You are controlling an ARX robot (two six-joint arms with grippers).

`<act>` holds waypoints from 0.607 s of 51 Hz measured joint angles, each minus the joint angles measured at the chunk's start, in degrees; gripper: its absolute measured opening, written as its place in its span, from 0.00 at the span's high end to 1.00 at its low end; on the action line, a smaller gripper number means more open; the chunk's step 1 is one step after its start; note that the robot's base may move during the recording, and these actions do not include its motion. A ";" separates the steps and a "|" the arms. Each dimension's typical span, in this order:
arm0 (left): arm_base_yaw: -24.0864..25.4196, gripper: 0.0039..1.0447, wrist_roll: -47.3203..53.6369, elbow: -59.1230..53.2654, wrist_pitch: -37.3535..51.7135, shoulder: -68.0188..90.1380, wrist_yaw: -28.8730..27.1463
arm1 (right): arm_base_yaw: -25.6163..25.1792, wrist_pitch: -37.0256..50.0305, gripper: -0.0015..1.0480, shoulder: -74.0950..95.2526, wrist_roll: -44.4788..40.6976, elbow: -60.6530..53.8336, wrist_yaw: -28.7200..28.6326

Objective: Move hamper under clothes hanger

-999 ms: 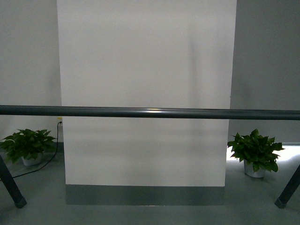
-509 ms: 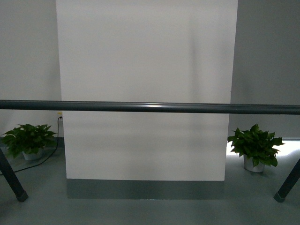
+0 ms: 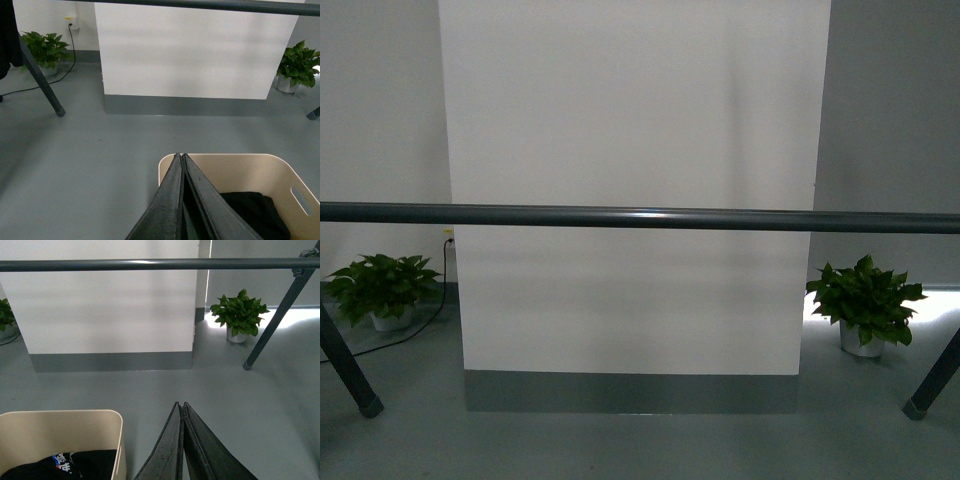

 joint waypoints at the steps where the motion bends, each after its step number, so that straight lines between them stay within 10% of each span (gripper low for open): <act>1: 0.00 0.97 0.00 -0.07 0.00 -0.04 0.00 | 0.00 0.00 0.98 -0.04 -0.02 -0.07 0.00; 31: 0.00 0.97 0.00 -2.05 0.04 -2.58 0.00 | -0.02 0.17 0.98 -2.97 0.00 -3.21 -0.04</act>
